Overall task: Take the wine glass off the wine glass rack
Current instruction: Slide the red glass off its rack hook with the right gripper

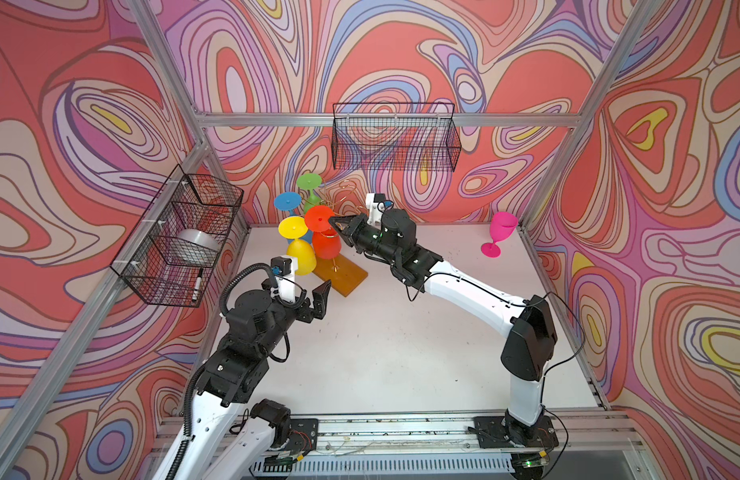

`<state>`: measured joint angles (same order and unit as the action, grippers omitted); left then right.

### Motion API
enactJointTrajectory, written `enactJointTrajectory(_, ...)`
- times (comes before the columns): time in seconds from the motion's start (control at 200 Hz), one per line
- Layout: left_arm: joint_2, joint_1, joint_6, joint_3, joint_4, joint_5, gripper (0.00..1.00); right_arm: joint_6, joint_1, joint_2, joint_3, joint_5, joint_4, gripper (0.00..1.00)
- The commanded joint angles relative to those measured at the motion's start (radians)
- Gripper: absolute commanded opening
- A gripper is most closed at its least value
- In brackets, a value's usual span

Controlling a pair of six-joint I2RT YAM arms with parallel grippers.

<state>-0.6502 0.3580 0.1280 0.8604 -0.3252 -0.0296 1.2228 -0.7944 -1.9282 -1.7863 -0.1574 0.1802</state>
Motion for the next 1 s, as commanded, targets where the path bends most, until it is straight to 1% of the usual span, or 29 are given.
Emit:
enactJointTrajectory(0.0,0.011,-0.006,0.002,0.000,-0.016,-0.011,0.96,-0.005,-0.006,-0.023,-0.032,0.039,-0.008,0.00)
enactJointTrajectory(0.466,0.005,-0.005,-0.001,0.000,-0.016,-0.013,0.96,0.053,0.024,-0.018,-0.003,0.092,0.021,0.00)
enactJointTrajectory(0.997,-0.011,-0.004,0.001,0.002,-0.016,-0.016,0.96,0.066,0.062,0.095,0.151,0.147,0.082,0.00)
